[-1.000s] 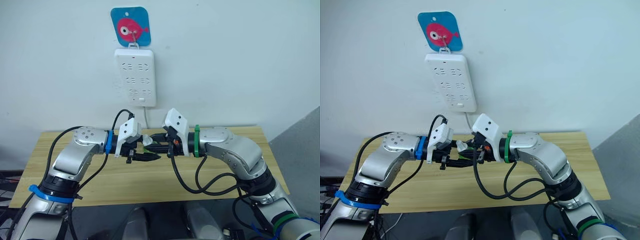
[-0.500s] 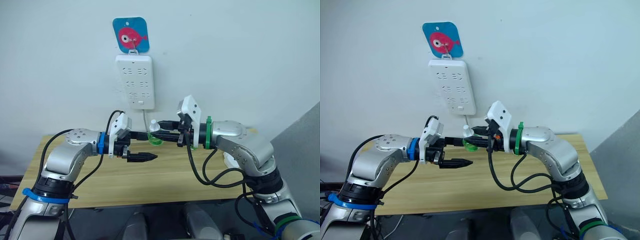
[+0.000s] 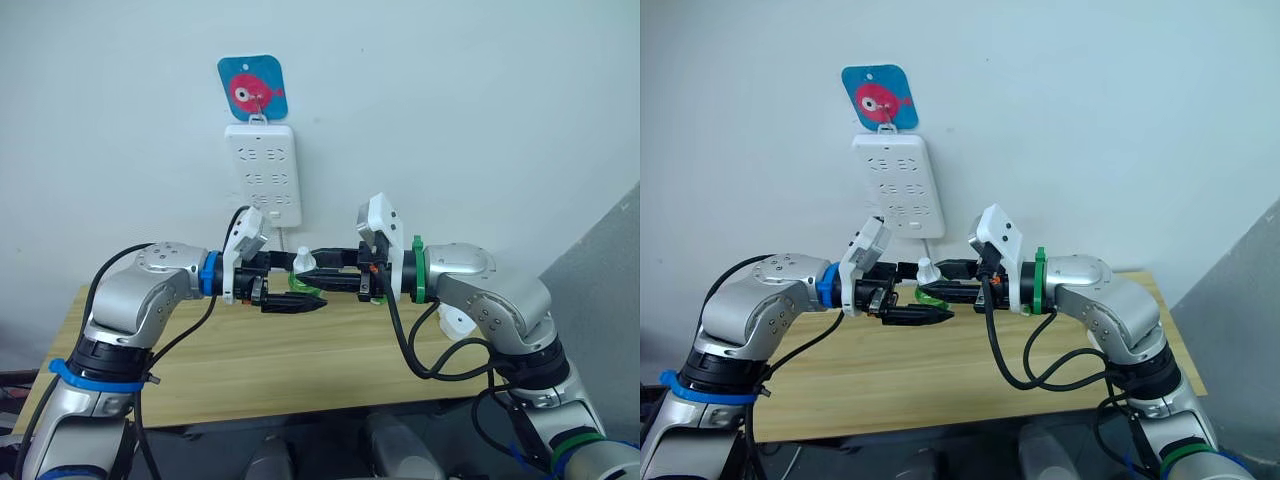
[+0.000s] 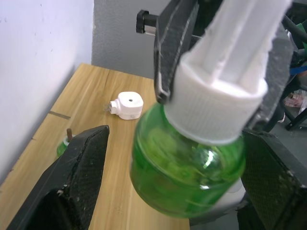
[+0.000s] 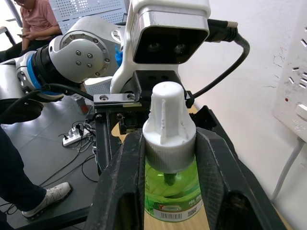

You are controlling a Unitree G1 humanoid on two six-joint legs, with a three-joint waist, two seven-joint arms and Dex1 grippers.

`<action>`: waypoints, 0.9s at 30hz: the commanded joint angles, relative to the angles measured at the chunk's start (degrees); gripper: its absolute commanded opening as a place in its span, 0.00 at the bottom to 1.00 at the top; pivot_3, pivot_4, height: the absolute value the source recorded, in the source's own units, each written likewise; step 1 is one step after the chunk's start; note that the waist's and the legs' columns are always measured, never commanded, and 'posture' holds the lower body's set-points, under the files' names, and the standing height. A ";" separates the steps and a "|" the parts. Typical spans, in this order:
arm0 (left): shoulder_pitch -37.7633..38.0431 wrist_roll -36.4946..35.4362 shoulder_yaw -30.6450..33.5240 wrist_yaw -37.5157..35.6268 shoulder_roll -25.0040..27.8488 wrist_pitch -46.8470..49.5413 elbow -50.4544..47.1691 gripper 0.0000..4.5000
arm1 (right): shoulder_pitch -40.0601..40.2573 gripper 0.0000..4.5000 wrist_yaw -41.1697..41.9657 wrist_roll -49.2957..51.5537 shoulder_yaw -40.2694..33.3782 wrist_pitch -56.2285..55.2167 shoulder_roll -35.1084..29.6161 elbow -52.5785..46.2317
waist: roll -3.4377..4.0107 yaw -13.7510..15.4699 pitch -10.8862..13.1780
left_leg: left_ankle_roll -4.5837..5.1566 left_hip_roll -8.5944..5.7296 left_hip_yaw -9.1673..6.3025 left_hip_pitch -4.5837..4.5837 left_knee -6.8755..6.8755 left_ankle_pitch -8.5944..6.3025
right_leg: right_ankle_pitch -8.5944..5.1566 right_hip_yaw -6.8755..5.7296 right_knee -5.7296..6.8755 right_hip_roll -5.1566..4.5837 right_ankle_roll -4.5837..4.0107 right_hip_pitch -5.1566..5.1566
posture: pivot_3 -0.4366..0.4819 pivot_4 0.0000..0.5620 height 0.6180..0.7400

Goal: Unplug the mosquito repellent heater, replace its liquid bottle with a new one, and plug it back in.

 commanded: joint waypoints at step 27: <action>1.34 5.84 -0.12 8.87 -5.70 -8.04 0.78 0.54 | 5.66 0.88 -12.21 -3.79 -0.63 -2.66 1.54 -8.94 | 0.02 0.04 -0.38 | 0.02 0.02 -0.02 -0.01 0.02 0.01 | 0.00 0.02 0.05 -0.04 -0.01 0.01 | 0.27 0.10 0.61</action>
